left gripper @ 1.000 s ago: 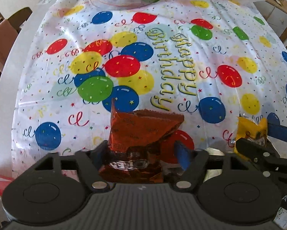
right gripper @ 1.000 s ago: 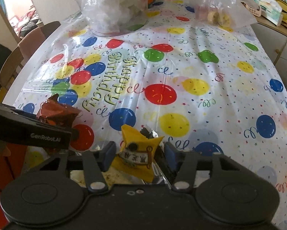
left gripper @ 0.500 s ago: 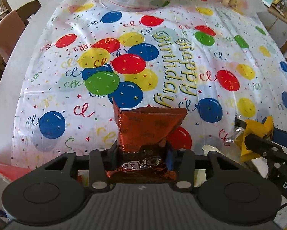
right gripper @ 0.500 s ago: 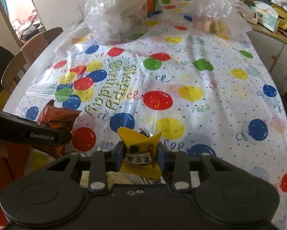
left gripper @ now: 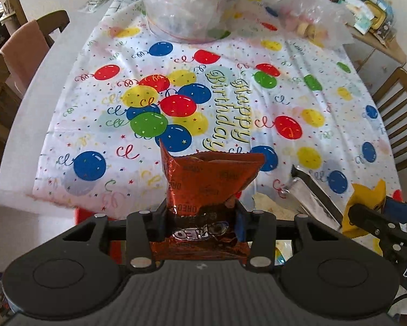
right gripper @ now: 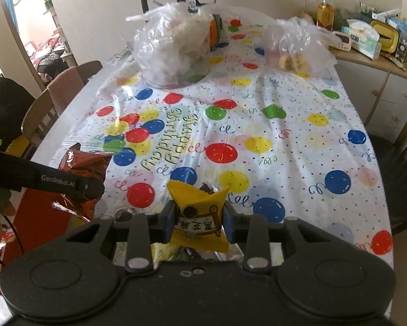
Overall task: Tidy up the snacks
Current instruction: 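Carry the Oreo packet in the left tool into the box while the right tool carries the yellow packet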
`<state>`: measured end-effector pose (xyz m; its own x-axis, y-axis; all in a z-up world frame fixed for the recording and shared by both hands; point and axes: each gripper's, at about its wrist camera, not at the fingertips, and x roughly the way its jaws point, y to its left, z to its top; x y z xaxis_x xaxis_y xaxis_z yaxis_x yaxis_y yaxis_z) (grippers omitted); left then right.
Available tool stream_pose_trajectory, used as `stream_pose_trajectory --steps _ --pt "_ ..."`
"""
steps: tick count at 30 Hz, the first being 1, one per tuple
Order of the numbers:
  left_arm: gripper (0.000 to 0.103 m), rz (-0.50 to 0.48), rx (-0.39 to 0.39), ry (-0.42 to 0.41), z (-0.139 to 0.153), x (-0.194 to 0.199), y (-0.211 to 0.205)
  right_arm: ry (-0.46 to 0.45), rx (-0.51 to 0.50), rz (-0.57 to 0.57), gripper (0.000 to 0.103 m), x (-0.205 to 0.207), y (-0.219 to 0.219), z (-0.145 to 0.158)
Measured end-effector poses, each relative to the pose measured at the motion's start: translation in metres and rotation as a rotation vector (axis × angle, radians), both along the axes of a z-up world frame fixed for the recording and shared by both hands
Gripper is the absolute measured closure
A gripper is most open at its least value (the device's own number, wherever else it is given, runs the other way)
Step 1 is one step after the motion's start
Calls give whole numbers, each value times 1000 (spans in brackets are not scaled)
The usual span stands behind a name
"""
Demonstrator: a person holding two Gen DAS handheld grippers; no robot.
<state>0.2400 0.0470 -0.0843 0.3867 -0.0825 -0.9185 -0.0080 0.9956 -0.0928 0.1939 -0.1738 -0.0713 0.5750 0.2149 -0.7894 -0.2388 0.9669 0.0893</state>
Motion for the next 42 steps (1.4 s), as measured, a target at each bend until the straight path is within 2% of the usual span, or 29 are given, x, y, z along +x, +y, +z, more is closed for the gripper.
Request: stream_pose_trajectory --steps 10,21,29,42 --pt "59 -13 -4 -49 41 -48 14 -39 3 80 70 -49 20 37" --pt "59 -23 -10 -96 72 -98 50 -74 28 160 70 -85 69 62" --pt "59 6 9 -93 76 -126 93 -66 50 230 70 -100 119 60" --pt "59 107 44 -60 63 -159 186 -23 26 339 70 -118 211 36"
